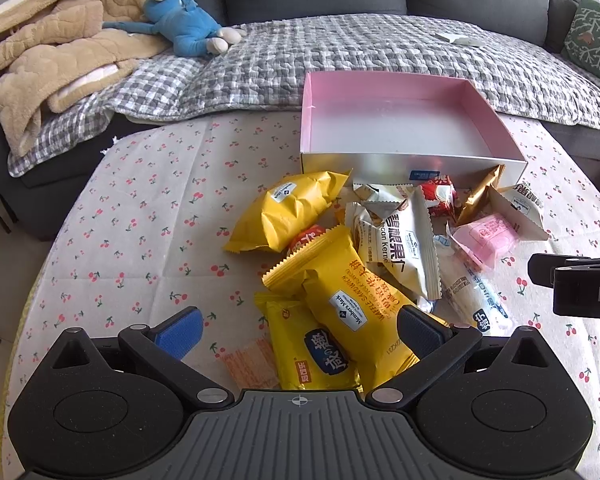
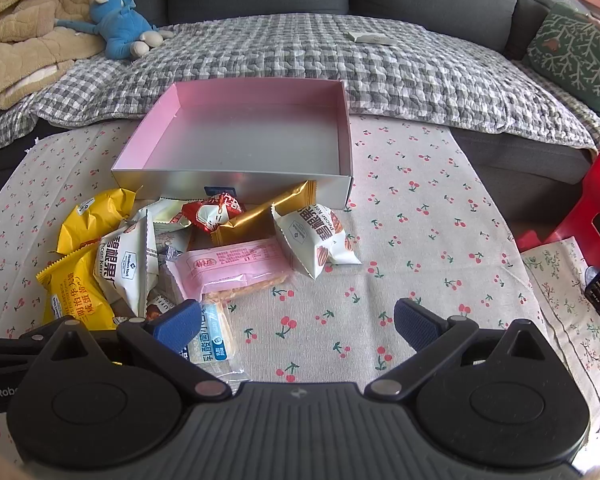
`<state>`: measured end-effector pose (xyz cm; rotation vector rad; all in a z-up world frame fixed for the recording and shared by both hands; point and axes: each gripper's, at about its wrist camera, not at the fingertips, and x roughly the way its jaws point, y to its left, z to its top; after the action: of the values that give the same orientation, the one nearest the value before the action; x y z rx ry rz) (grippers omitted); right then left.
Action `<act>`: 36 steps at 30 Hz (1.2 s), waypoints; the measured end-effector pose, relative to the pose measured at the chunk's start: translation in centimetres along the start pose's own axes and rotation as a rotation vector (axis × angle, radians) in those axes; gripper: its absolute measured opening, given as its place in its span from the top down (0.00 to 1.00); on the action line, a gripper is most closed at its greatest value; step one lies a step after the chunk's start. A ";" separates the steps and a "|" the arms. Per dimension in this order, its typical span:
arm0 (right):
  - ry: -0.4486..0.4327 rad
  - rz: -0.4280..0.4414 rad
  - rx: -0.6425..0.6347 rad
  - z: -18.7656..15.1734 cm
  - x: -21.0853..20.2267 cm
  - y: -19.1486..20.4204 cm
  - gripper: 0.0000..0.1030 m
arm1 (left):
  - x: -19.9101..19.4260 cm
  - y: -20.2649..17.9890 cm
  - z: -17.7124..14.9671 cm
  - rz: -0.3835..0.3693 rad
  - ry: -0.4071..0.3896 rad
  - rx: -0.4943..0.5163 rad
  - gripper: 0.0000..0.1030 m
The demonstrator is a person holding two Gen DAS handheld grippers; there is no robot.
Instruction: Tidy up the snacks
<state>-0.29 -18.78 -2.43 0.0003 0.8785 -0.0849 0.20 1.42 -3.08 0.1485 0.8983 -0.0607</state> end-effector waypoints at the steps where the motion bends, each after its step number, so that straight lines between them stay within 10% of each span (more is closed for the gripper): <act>1: 0.000 0.000 0.000 0.0 0.0 0.0 0.00 | 0.0 0.0 0.0 -0.001 0.001 0.000 0.00; 36: 0.015 -0.001 -0.004 -0.1 0.2 0.0 0.00 | 0.2 0.3 0.0 -0.006 0.017 -0.005 0.00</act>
<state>-0.31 -18.78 -2.64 -0.0037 0.8938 -0.0841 0.37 1.72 -3.20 0.1418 0.9155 -0.0623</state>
